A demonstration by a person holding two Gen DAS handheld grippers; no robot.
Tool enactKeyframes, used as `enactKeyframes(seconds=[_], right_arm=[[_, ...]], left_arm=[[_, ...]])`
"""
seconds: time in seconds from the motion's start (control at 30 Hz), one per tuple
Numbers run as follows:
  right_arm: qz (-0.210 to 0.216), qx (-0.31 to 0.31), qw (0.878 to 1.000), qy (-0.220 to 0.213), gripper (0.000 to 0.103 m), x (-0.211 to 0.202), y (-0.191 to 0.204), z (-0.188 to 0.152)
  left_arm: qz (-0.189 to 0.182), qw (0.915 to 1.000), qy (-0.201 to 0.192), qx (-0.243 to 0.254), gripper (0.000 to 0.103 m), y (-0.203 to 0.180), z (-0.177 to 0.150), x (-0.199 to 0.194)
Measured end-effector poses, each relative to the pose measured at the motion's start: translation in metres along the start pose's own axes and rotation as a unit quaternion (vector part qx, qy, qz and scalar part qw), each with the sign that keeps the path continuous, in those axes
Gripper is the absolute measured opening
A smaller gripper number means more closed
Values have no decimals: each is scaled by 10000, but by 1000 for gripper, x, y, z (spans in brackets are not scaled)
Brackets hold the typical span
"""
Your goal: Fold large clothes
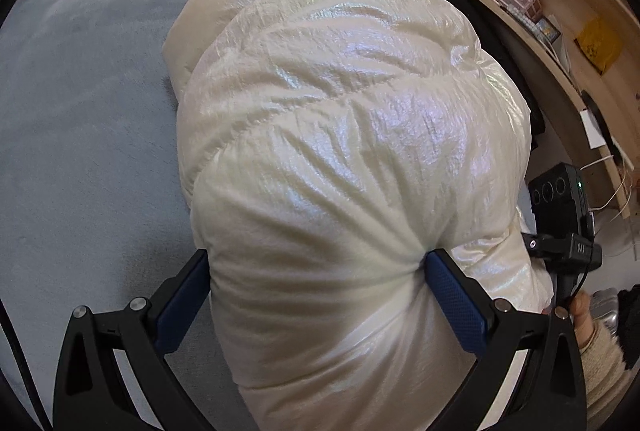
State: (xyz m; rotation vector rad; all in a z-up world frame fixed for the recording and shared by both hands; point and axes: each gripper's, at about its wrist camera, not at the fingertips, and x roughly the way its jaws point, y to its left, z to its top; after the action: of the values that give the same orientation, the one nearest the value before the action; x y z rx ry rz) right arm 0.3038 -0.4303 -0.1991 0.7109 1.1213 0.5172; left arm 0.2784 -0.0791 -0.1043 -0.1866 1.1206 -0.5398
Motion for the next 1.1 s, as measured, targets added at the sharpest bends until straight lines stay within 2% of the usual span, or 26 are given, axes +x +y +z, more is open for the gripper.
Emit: enactKeyframes(seconds=[0.07, 0.13, 0.2, 0.3, 0.43, 0.6, 0.73, 0.87, 1.0, 1.1], right_arm=[[-7, -153, 9998, -127, 85, -4, 8, -3], [-88, -230, 9993, -271, 78, -9, 15, -5], [-143, -296, 9987, -389, 71, -13, 23, -9], [-278, -480, 9969, -554, 61, -17, 41, -17], [-295, -676, 9949, -693, 52, -20, 66, -27], [-171, -949, 9918, -839, 50, -17, 106, -34], [4, -1262, 9877, -923, 49, -4, 154, -26], [291, -1734, 9795, -983, 47, 20, 216, -7], [414, -2156, 9715, -892, 47, 72, 273, 23], [525, -2272, 9693, -775, 47, 132, 306, 52]], left_arm=[[-65, 10000, -42, 31, 102, -3, 2, 2], [-50, 9996, -162, 216, 87, -11, 2, 0], [91, 9981, -304, 531, 78, -20, -1, -9], [162, 9968, -410, 660, 67, -24, -2, -19], [350, 9944, -642, 759, 65, -27, -4, -41], [462, 9927, -935, 602, 65, -17, 0, -84], [599, 9903, -1160, 482, 65, 9, 8, -128], [847, 9855, -1412, 412, 65, 51, 30, -176], [932, 9839, -1517, 136, 65, 122, 58, -210], [1073, 9806, -1635, 129, 65, 184, 86, -223]])
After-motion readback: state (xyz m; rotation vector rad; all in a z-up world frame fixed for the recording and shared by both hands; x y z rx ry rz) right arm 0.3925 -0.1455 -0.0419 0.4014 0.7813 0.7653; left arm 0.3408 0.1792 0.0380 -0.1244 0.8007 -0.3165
